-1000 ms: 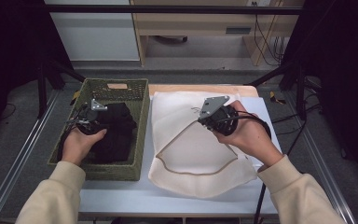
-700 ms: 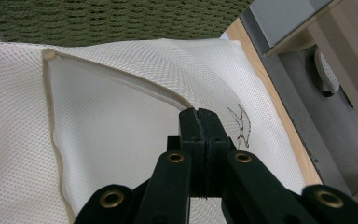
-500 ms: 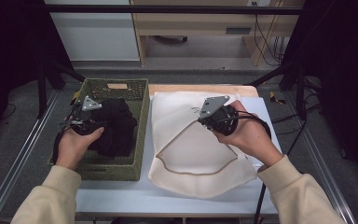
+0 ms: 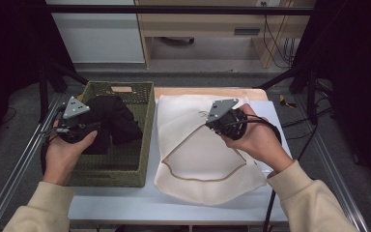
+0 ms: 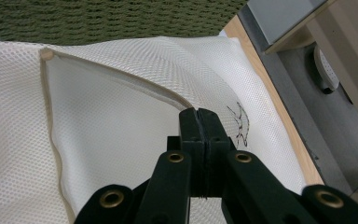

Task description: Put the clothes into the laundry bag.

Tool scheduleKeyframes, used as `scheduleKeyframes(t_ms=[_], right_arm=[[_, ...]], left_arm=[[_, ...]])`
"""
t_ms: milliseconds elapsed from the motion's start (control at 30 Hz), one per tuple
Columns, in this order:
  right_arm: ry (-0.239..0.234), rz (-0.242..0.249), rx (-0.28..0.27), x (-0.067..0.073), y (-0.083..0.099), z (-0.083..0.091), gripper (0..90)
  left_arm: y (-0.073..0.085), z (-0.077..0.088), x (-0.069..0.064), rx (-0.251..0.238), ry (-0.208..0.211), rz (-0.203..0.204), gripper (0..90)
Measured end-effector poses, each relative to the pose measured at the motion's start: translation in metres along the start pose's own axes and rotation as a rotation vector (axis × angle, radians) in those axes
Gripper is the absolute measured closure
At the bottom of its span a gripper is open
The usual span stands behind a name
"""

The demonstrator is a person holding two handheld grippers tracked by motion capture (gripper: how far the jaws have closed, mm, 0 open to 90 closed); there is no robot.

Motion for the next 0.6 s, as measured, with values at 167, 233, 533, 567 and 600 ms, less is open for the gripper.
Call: scheduleKeyframes(t_ms=[167, 233, 533, 567, 600], right_arm=[[0.000, -0.006, 0.003, -0.001, 0.001, 0.000, 90.0], [-0.002, -0.008, 0.002, -0.002, 0.001, 0.000, 90.0], [0.003, -0.010, 0.002, -0.005, -0.002, 0.001, 90.0], [0.005, -0.011, 0.000, -0.006, -0.002, 0.001, 90.0], [0.005, -0.009, 0.001, -0.006, -0.003, 0.002, 90.0]], left_arm=[[-0.008, 0.010, 0.000, -0.043, -0.003, 0.009, 64.5], [-0.011, 0.015, 0.001, -0.056, -0.006, 0.006, 64.5], [-0.025, 0.039, -0.008, -0.116, 0.002, -0.007, 64.4], [-0.027, 0.042, -0.009, -0.122, 0.000, -0.012, 64.4], [-0.028, 0.044, -0.011, -0.127, 0.002, -0.017, 64.4]])
Point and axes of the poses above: each handheld gripper's, and its own axes: z roughly backward along the jaws, y roughly out of its underside, x roughly to its left, the point moved 6 cm from there along -z, roughly forward along the jaws, and after that the axes turned 1 degree about z, right-handed, at the moved point
